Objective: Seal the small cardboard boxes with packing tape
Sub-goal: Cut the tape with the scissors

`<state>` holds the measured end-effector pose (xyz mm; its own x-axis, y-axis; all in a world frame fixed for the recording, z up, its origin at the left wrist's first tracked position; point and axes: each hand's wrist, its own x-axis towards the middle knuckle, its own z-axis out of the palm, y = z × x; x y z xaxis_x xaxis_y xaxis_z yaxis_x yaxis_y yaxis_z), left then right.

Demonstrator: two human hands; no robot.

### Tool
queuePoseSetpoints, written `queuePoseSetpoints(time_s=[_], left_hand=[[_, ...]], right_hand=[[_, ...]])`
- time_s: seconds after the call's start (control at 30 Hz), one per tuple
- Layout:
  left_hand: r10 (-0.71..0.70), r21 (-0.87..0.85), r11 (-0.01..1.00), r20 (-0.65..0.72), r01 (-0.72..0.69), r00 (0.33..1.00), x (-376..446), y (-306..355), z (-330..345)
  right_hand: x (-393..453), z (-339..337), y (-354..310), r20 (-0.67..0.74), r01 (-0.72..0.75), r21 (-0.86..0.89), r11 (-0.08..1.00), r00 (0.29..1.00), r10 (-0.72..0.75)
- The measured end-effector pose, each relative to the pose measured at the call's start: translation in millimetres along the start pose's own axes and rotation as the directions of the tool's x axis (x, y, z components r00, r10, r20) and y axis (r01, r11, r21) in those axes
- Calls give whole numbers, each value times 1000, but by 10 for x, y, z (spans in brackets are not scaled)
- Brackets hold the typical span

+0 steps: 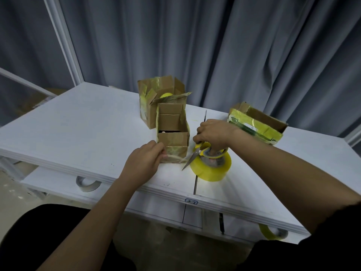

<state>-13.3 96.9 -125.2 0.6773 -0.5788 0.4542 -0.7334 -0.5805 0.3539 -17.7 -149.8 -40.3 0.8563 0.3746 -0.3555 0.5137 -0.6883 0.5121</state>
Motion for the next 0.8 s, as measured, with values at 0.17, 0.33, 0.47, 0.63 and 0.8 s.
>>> queuePoseSetpoints(time_s=[0.17, 0.33, 0.47, 0.63, 0.8], left_hand=[[-19, -21, 1000, 7, 19, 1000, 20, -1, 2], [-52, -34, 998, 18, 52, 998, 10, -2, 4], [-142, -81, 987, -22, 140, 990, -8, -48, -49], [-239, -218, 951, -66, 220, 969, -69, -53, -112], [-305, -355, 902, -123, 245, 944, -122, 7, -143]], right_hand=[[11, -3, -5, -7, -3, 8, 1000, 1000, 4], [-27, 40, -32, -43, -33, 7, 999, 999, 33], [-153, 83, -73, -54, -89, 52, 995, 994, 92], [-363, 212, -231, -49, -174, 137, 975, 982, 182], [-667, 258, -371, -305, -210, 62, 976, 927, 218]])
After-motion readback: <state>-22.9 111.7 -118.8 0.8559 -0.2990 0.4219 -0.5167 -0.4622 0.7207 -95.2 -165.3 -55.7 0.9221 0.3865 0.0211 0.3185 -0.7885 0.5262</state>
